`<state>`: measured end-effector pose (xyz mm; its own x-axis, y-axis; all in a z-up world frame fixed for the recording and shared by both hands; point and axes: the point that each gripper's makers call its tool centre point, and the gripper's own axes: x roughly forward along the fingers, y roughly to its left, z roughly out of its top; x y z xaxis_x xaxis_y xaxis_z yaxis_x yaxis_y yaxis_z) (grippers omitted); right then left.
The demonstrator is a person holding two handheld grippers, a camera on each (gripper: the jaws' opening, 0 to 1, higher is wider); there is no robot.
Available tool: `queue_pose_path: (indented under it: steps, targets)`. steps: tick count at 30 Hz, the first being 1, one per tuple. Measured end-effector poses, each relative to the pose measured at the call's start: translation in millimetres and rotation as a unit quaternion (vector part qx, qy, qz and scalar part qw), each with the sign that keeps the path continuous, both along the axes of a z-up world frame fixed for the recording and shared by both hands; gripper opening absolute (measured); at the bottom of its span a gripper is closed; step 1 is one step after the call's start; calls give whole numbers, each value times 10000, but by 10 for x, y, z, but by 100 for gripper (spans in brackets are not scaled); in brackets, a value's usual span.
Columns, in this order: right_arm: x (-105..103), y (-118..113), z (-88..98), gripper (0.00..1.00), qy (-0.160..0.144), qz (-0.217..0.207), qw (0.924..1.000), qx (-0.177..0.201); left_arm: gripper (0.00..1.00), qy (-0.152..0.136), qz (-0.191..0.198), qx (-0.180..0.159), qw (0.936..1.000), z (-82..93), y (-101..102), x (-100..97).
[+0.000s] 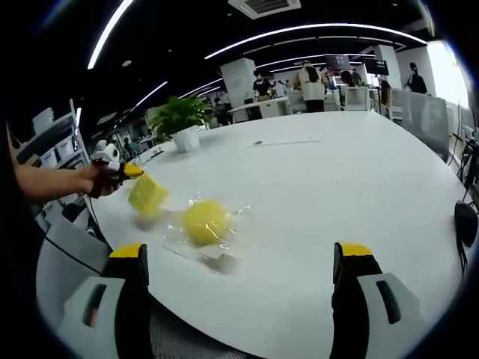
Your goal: Compare the silicone blocks by pressing each to a similar depth, holding the contact briefly, and releasing to observe deformation and rebound differences across the visible hardness samples.
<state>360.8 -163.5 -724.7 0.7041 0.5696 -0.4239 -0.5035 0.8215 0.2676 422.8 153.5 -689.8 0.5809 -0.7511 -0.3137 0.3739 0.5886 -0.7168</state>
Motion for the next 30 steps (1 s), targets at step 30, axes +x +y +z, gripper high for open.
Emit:
queue_pose_path:
  steps: [30]
  targets:
    - [42, 121, 248, 96, -310, 102, 9993, 198, 0, -2153, -727, 637, 9717, 1404, -310, -61]
